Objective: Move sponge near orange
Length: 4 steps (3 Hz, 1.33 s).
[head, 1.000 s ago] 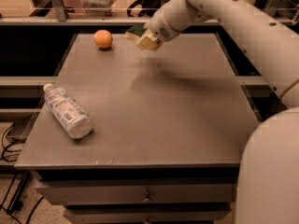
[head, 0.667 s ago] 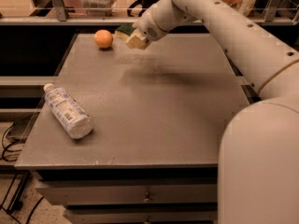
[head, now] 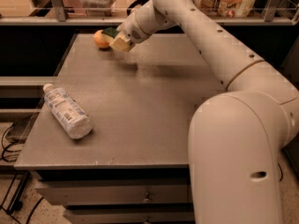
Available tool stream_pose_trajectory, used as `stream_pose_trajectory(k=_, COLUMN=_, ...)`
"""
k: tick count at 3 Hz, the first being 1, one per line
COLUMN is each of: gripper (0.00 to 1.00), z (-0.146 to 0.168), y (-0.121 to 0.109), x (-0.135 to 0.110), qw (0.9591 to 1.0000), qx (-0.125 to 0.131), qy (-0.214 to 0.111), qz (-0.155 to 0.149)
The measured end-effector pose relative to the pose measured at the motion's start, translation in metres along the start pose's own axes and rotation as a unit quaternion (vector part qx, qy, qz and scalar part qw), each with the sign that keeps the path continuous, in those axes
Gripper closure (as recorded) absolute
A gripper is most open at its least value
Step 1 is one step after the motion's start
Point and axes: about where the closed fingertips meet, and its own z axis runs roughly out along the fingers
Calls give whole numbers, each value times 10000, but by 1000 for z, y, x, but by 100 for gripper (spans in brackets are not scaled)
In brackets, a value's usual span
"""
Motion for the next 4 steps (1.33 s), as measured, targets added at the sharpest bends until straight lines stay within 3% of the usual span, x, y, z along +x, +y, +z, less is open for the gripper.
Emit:
stream_pose_trajectory(k=2, gripper=13, z=20, y=-3, x=7, qw=9998, qx=-148, qy=-13, qz=165)
stream_pose_trajectory(k=3, gripper=0, z=13, y=-1, x=6, qw=9984, qx=-311, qy=-320, qz=342)
stream_pose_trajectory(k=4, gripper=0, z=14, y=-1, x=7, qw=9984, qx=-313, qy=-319, qz=342)
